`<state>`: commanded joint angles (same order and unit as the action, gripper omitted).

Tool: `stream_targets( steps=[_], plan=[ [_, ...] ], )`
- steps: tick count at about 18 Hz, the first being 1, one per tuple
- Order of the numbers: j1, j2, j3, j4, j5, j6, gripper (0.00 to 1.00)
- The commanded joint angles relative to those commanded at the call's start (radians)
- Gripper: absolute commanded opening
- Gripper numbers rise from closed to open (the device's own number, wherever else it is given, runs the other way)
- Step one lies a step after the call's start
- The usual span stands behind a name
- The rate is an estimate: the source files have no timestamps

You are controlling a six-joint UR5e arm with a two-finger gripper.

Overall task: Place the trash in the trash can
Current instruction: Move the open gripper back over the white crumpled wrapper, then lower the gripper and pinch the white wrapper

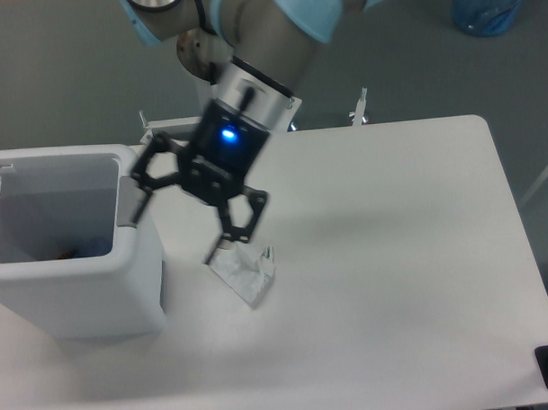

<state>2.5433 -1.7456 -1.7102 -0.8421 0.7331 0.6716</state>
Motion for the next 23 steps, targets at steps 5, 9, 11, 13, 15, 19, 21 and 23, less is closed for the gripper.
stream_targets(
  steps=[5, 9, 11, 13, 15, 19, 21, 23],
  plan=[
    [0.012, -0.002, -0.107, -0.002, 0.124, 0.147, 1.00],
    [0.006, -0.005, -0.189, -0.002, 0.273, 0.288, 1.00],
    [0.000, -0.012, -0.228, -0.002, 0.324, 0.420, 1.00],
    [0.000, -0.017, -0.245, -0.005, 0.335, 0.482, 1.00],
    [-0.006, -0.023, -0.276, -0.005, 0.344, 0.487, 1.00],
    [-0.056, -0.066, -0.290, -0.003, 0.443, 0.484, 1.00],
    [-0.069, -0.086, -0.292, -0.003, 0.474, 0.477, 1.00],
    [-0.087, -0.113, -0.292, 0.000, 0.497, 0.471, 1.00]
  ],
)
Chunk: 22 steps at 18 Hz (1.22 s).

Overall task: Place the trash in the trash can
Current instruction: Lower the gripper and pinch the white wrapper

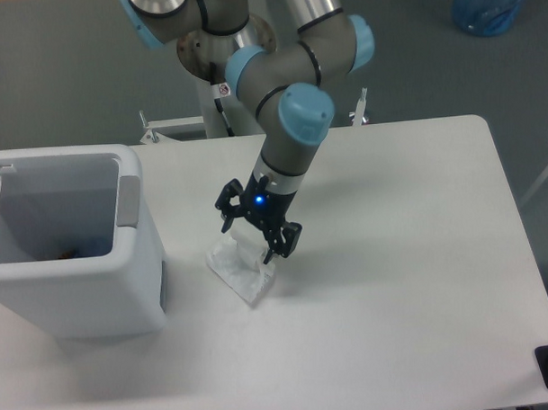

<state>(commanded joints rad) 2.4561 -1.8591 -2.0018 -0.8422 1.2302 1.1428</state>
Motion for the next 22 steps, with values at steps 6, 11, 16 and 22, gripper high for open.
stream_targets(
  steps=[6, 11, 16, 22],
  plan=[
    [-0.011, -0.023, 0.011, 0.005, 0.057, -0.029, 0.71],
    [-0.022, -0.017, 0.009, 0.006, 0.084, -0.035, 0.53],
    [-0.023, -0.009, 0.003, 0.005, 0.088, -0.035, 0.03],
    [-0.022, 0.011, 0.014, 0.006, 0.084, -0.035, 0.00]
  ],
)
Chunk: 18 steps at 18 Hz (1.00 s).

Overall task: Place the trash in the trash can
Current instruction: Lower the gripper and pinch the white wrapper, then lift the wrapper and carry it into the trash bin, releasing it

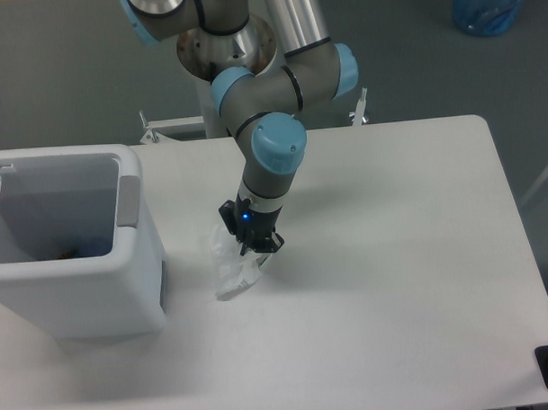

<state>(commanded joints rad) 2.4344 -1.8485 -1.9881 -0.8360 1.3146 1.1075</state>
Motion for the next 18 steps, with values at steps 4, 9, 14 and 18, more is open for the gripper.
stream_targets(
  steps=[4, 9, 14, 18],
  plan=[
    [0.003, 0.067, 0.026, -0.005, -0.043, -0.006, 0.00],
    [0.020, 0.109, 0.178, -0.012, -0.204, -0.173, 0.00],
    [0.051, 0.110, 0.267, -0.011, -0.325, -0.267, 0.00],
    [0.055, 0.114, 0.339, -0.009, -0.403, -0.346, 0.00]
  ],
)
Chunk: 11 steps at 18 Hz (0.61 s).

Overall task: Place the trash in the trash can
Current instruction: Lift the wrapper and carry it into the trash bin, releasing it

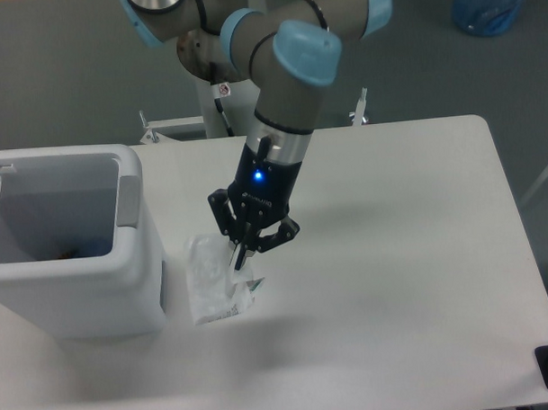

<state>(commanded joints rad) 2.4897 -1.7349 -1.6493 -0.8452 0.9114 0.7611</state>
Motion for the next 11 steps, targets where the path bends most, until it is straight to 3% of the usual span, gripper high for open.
stream_targets(
  steps=[4, 7, 11],
  plan=[
    [-0.006, 0.008, 0.049, 0.002, -0.084, -0.092, 0.00],
    [-0.017, 0.054, 0.034, 0.002, -0.137, -0.129, 0.00],
    [-0.096, 0.089, 0.007, 0.002, -0.160, -0.189, 0.00]
  ],
)
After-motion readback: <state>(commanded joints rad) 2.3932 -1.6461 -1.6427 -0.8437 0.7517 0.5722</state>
